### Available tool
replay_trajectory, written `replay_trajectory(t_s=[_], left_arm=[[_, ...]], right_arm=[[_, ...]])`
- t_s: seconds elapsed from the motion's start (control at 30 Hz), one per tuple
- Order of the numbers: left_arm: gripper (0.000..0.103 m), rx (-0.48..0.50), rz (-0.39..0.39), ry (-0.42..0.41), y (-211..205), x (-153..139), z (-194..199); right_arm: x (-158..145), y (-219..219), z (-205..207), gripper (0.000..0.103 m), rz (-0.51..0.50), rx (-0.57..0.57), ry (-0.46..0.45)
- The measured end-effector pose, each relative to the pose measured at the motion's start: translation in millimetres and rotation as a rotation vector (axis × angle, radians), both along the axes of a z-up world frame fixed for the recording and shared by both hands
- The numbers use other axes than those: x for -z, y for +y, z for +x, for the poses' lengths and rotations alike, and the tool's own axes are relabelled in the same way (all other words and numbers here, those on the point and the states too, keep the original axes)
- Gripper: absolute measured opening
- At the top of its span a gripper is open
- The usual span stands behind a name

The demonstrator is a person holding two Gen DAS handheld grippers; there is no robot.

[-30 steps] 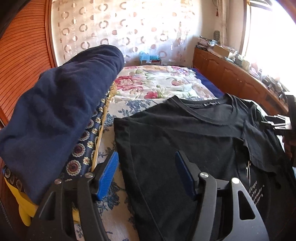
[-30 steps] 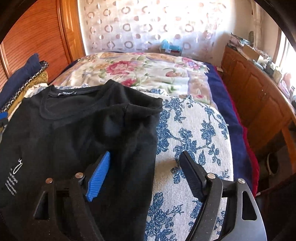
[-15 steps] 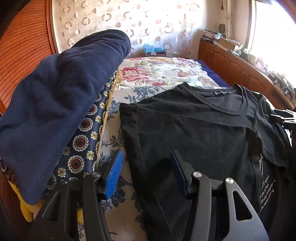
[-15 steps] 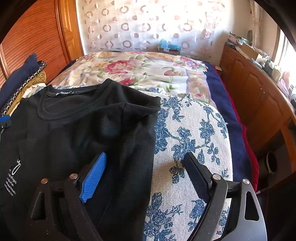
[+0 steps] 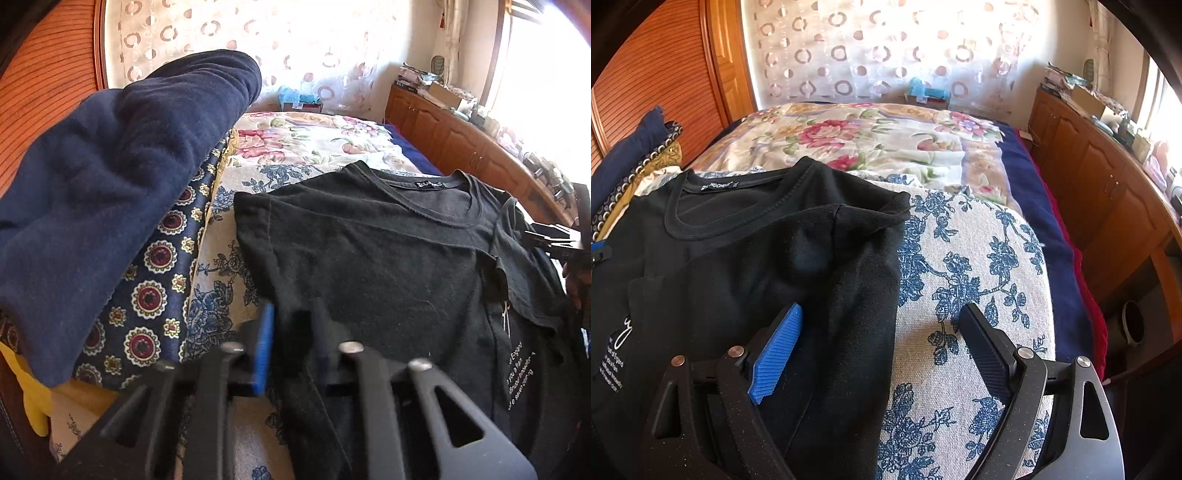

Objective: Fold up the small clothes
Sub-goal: 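Move both grippers to the collar edge of the black shirt and grasp it, then lift the collar edge with both grippers, fold it over toward the hem, release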

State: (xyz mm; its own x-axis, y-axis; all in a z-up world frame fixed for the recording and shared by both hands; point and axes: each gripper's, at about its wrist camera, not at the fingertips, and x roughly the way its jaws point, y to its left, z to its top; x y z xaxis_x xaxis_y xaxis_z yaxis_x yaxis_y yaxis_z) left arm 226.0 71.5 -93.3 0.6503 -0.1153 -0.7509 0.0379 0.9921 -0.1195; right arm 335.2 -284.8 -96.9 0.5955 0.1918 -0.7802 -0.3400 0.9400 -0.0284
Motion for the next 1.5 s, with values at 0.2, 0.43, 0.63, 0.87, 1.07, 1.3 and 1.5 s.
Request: replay_trajectory(t_s=[0.2, 0.43, 0.63, 0.87, 1.07, 1.3, 1.5], left_arm=[[0.000, 0.030, 0.000, -0.045, -6.8, -9.7, -5.3], [0.000, 0.087, 0.017, -0.131, -27.9, -37.4, -18.9], [0.000, 0.117, 0.033, -0.162, -40.3, -46.8, -17.4], [0.000, 0.133, 0.021, -0.242, -43.4, -73.9, -47.4], [0.000, 0.142, 0.044, -0.303, -38.3, -103.5, -91.2], [0.000, 0.159, 0.031, -0.381, -34.0, -125.2, -170.6], [0.000, 0.166, 0.022, -0.373, -26.8, -119.2, -239.5]], right_arm=[[-0.5, -1.3, 1.2, 0.088, 0.000, -0.005, 0.004], [-1.8, 2.5, 17.7, 0.088, -0.004, -0.035, 0.031], [-4.9, 8.2, 35.9, 0.066, 0.001, -0.032, 0.039], [-36.7, 23.8, 11.2, 0.003, 0.086, -0.116, -0.031], [-95.1, 23.5, -63.2, 0.003, 0.133, -0.164, -0.222], [-126.2, -1.6, -152.4, 0.003, 0.168, -0.165, -0.291], [-130.5, -30.9, -236.2, 0.003, 0.183, -0.167, -0.294]])
